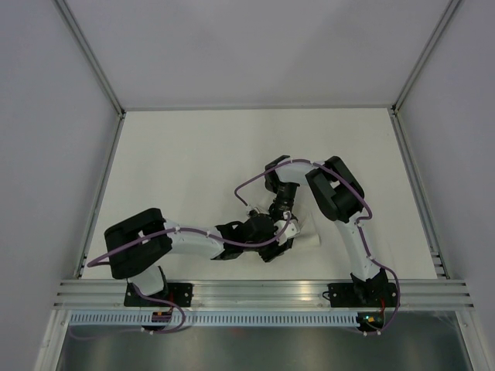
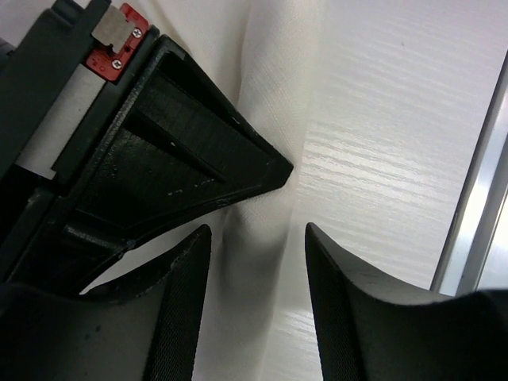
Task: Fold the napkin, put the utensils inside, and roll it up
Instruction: Roll the napkin at the center of the board.
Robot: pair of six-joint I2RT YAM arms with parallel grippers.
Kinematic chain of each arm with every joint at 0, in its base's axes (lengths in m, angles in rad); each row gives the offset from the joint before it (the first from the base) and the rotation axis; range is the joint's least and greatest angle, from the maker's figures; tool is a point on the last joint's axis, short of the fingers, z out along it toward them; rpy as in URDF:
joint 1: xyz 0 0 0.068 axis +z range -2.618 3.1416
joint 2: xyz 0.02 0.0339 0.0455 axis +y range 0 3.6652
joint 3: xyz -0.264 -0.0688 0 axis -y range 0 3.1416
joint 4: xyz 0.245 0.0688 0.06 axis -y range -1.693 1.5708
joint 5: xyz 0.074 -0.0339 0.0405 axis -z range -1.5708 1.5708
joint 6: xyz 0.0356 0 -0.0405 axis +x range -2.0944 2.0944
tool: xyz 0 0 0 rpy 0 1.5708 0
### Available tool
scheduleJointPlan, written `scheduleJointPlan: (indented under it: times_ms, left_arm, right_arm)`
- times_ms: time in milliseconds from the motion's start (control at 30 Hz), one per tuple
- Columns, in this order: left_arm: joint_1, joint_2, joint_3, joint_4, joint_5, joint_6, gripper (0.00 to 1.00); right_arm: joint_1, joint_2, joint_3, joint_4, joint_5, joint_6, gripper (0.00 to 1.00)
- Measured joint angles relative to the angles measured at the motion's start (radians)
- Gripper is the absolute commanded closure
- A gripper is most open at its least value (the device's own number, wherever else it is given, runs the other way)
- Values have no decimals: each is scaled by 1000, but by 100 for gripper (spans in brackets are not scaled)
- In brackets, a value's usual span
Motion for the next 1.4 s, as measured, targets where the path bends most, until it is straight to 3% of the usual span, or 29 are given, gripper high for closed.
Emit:
scheduleJointPlan:
  times_ms: [100, 267, 433, 533, 700, 933, 1200, 1300, 1400]
  left_arm:
    - [15, 19, 0, 21, 16, -10, 50]
    - [39, 45, 5, 35, 70, -26, 79]
    - [70, 55, 10, 43, 145, -55, 98]
    - [87, 70, 20, 50, 187, -81, 98]
    - [120, 96, 26, 93, 242, -123, 98]
    - [156, 133, 24, 150, 365, -191, 98]
    - [240, 196, 14, 239, 537, -306, 98]
    - [262, 230, 40, 238, 599, -341, 98]
    - [273, 284, 100, 216, 665, -368, 98]
  right_arm:
    - [0, 0, 0, 2, 0, 6, 88]
    - [-1, -2, -3, 8, 1, 18, 85]
    - [-14, -23, -26, 33, -3, 56, 64]
    - [-25, -57, -53, 61, -6, 100, 54]
    - [-91, -156, -103, 177, -24, 203, 46]
    - [-286, -272, -75, 497, -47, 317, 45]
    - [-567, -402, -79, 621, -124, 375, 45]
    - [-623, -538, -196, 687, -109, 356, 42]
    - [-605, -766, -392, 743, -68, 324, 40]
